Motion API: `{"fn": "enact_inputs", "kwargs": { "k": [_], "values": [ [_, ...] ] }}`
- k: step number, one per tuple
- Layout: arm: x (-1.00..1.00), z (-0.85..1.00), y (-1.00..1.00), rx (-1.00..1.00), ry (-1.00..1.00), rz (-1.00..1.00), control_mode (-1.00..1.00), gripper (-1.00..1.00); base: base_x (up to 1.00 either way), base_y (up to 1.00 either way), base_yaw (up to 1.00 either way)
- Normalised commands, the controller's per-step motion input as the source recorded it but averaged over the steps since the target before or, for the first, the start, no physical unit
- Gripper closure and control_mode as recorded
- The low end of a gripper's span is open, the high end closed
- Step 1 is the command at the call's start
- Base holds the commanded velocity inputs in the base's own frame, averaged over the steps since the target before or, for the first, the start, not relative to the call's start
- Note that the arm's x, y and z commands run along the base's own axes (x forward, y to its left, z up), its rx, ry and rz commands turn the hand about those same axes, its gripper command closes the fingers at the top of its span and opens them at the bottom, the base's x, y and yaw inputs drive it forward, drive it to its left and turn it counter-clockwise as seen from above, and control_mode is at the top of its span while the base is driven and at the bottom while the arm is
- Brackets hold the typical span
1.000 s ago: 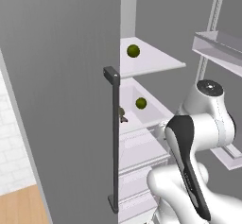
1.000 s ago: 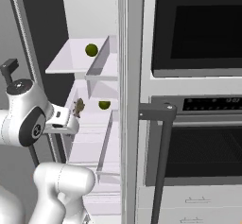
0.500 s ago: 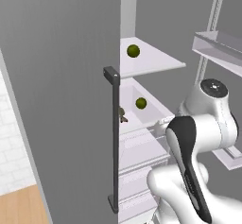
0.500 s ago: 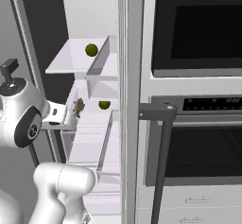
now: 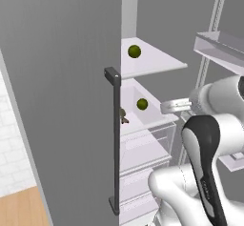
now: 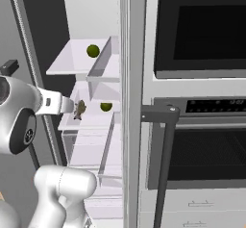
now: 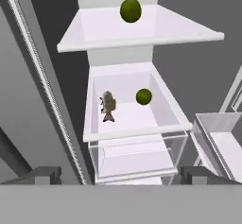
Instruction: Place one lime and one fish in each tupperware on the nearby counter, to pack two identical lunches.
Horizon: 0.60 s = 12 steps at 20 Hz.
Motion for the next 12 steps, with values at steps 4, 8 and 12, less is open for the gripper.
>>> {"fn": "enact_inputs", "kwargs": {
  "k": [4,8,12],
  "values": [
    [0.33,0.5,0.06,0.0,-0.32,-0.01,-1.0,-1.0,0.0,0.0,0.0],
    [0.13,0.38,-0.08,0.0,-0.15,-0.01,-1.0,-1.0,0.0,0.0,0.0],
    [0.46,0.46,-0.02,-0.03,-0.04,-0.06,-1.0,-1.0,0.0,0.0,0.0]
  ]
}}
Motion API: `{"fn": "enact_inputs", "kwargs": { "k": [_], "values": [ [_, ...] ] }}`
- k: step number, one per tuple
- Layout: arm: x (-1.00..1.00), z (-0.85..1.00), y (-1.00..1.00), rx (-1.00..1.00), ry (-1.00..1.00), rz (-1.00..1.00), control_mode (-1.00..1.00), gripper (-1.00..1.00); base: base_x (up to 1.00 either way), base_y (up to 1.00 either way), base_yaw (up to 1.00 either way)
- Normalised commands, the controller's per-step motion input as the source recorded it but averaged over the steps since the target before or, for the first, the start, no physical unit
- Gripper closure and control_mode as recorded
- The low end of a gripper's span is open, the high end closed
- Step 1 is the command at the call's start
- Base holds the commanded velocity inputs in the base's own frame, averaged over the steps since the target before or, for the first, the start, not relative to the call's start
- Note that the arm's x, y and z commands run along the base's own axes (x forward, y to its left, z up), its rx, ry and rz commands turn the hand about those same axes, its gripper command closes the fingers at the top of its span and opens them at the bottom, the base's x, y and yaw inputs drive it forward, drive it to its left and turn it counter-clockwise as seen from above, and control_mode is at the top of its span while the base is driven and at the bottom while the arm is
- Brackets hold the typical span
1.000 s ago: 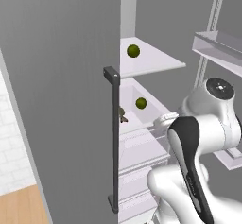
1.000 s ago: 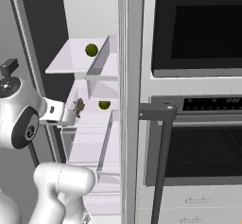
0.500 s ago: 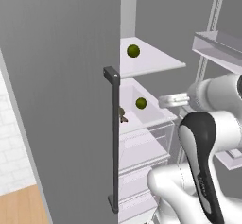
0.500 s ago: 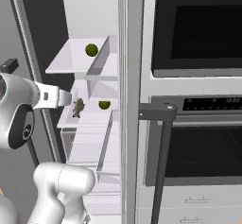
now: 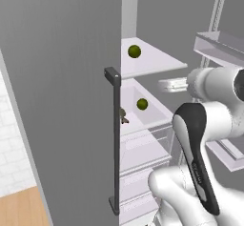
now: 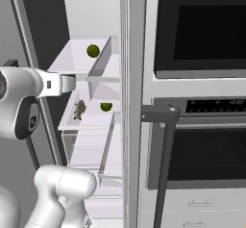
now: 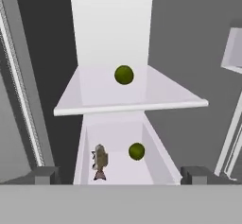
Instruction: Place one lime and one fish in each tupperware on the nearby counter, to pack two identical lunches.
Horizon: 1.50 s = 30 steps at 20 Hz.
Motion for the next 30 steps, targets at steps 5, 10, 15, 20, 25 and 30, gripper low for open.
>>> {"fn": "enact_inputs", "kwargs": {
  "k": [5,10,15,20,25,30],
  "values": [
    [0.56,0.55,0.0,-0.05,0.03,-0.05,-1.0,-1.0,0.0,0.0,0.0],
    [0.75,0.11,-0.12,0.0,0.01,0.02,-1.0,-1.0,0.0,0.0,0.0],
    [0.99,0.0,0.0,0.0,0.1,0.12,-1.0,-1.0,0.0,0.0,0.0],
    [0.76,0.0,0.02,-0.02,0.08,0.03,-1.0,-1.0,0.0,0.0,0.0],
    [1.0,0.0,0.05,-0.03,0.11,0.0,-1.0,-1.0,0.0,0.0,0.0],
    [0.86,-0.06,0.01,0.0,0.05,0.0,-1.0,-1.0,0.0,0.0,0.0]
  ]
}}
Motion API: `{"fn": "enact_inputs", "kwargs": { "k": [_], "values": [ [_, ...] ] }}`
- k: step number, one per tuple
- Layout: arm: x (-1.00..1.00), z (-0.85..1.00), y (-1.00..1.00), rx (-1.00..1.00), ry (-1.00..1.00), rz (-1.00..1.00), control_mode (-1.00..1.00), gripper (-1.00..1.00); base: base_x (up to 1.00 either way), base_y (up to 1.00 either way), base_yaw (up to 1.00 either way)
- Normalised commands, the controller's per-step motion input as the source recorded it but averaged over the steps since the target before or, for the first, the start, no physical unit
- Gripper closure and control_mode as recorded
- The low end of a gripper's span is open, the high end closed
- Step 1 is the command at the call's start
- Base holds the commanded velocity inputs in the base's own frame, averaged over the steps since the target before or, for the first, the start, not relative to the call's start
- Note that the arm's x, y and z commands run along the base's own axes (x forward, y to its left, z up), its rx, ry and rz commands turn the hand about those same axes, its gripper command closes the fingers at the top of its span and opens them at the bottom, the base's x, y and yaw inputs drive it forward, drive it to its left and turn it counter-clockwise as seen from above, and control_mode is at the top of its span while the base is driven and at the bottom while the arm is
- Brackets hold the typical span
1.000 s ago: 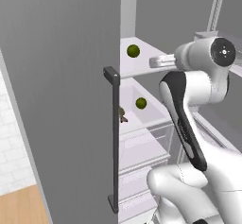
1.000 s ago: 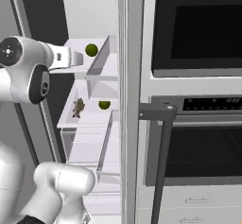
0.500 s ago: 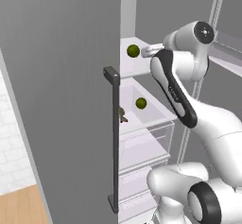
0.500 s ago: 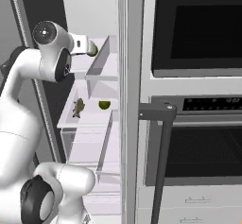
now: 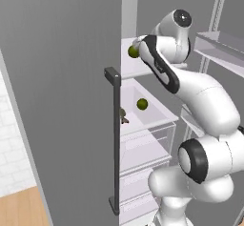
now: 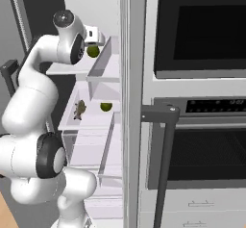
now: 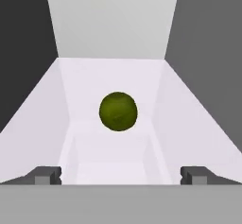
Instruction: Place one lime and one fish in each tupperware on the nearby counter, to pack two identical lunches.
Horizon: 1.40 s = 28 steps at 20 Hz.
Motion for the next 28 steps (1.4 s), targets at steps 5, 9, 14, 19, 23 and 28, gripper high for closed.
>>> {"fn": "enact_inputs", "kwargs": {
  "k": [5,9,14,19,23,28],
  "values": [
    [0.55,-0.27,0.14,0.0,0.04,0.0,-1.0,-1.0,0.0,0.0,0.0],
    [0.55,-0.3,0.18,0.0,0.1,0.0,-1.0,-1.0,0.0,0.0,0.0],
    [0.63,-0.11,0.02,0.0,0.08,0.0,-1.0,-1.0,0.0,0.0,0.0],
    [0.56,-0.02,0.0,0.0,0.18,0.0,-1.0,-1.0,0.0,0.0,0.0],
    [0.41,-0.01,0.0,0.0,0.13,0.0,-1.0,-1.0,0.0,0.0,0.0],
    [0.13,-0.22,0.0,0.0,0.01,0.0,-1.0,-1.0,0.0,0.0,0.0]
  ]
}}
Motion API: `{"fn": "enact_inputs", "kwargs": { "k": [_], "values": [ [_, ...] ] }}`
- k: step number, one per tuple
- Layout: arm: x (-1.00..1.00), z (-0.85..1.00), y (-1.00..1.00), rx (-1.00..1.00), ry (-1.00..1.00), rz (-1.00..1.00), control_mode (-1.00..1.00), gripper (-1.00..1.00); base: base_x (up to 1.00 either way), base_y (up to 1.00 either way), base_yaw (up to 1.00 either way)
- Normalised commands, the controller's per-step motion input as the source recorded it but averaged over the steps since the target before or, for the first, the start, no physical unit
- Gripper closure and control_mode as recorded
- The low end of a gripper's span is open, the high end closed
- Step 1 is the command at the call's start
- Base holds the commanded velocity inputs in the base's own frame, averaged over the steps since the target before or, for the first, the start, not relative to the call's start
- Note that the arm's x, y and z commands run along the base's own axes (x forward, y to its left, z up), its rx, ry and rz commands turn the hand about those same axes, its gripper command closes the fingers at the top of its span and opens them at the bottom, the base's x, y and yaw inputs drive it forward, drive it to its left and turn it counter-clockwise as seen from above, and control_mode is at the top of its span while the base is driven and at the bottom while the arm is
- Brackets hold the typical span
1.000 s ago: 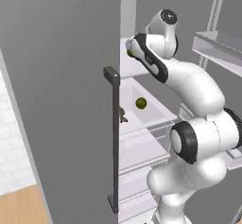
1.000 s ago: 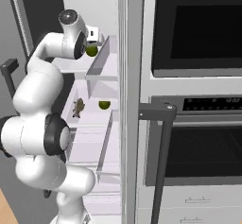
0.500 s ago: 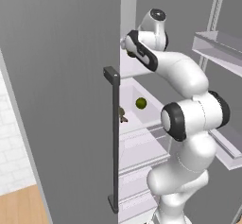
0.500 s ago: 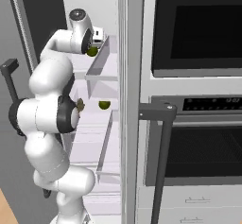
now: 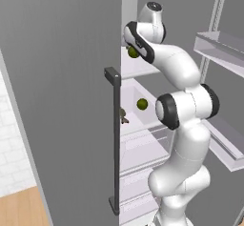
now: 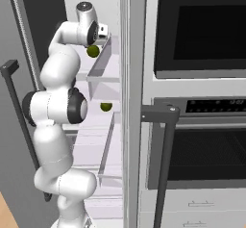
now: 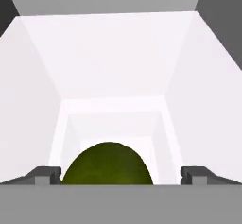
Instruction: Place one lime and one fish in each tupperware on the nearby counter, to pack two identical lunches.
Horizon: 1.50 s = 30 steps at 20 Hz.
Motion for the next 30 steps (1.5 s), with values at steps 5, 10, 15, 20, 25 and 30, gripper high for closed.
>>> {"fn": "enact_inputs", "kwargs": {
  "k": [5,10,15,20,25,30],
  "values": [
    [0.04,-0.31,0.06,0.0,0.02,0.0,-1.0,-1.0,0.0,0.0,0.0],
    [-0.11,-0.29,0.1,0.0,0.0,0.0,-1.0,-1.0,0.0,0.0,0.0],
    [-0.35,-0.39,0.0,0.0,0.0,0.0,-1.0,-1.0,0.0,0.0,0.0],
    [-0.13,-0.31,0.0,0.0,0.0,0.0,-1.0,-1.0,0.0,0.0,0.0],
    [0.15,0.01,0.03,0.0,-0.04,0.01,-1.0,-1.0,0.0,0.0,0.0],
    [0.19,0.16,0.09,-0.04,-0.04,0.03,-1.0,-1.0,0.0,0.0,0.0]
  ]
}}
